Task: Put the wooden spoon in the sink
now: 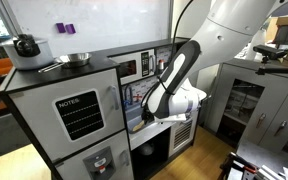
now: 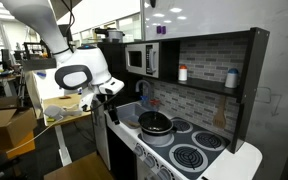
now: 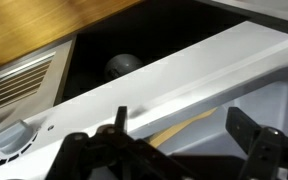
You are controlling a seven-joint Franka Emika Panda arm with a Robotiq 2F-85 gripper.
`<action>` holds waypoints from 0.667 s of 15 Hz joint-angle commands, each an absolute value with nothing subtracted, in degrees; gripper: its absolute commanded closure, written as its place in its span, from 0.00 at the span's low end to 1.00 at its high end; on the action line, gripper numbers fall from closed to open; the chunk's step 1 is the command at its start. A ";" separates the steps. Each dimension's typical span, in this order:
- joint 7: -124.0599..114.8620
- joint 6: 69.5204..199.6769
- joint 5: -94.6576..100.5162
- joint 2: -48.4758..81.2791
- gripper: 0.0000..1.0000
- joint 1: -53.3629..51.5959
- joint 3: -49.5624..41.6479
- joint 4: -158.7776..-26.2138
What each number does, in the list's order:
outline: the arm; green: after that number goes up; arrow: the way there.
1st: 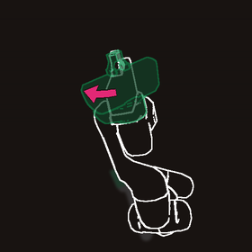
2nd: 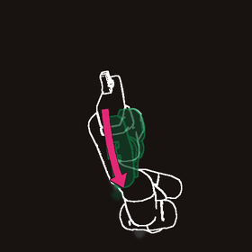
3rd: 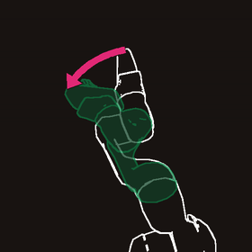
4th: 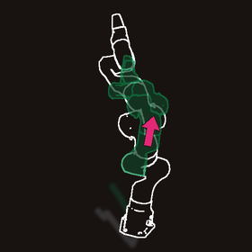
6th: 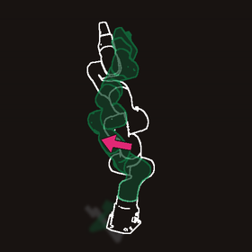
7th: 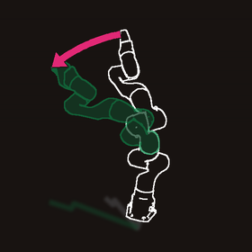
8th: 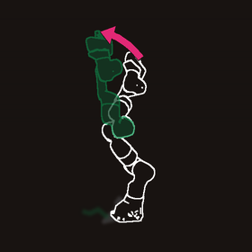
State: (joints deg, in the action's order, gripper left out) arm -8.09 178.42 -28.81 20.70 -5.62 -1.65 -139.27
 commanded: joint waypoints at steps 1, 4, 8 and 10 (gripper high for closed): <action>-9.57 174.03 -22.36 18.02 0.00 -13.16 -9.72 -140.30; -8.42 169.68 -16.67 15.71 0.00 -16.41 -13.04 -140.49; -12.55 163.18 -3.28 11.23 0.00 -12.89 -10.59 -141.82; -13.93 159.75 1.16 8.59 0.00 -12.07 -9.96 -142.90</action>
State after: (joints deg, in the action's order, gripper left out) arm -12.22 164.44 -4.49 12.87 -13.87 -11.00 -140.81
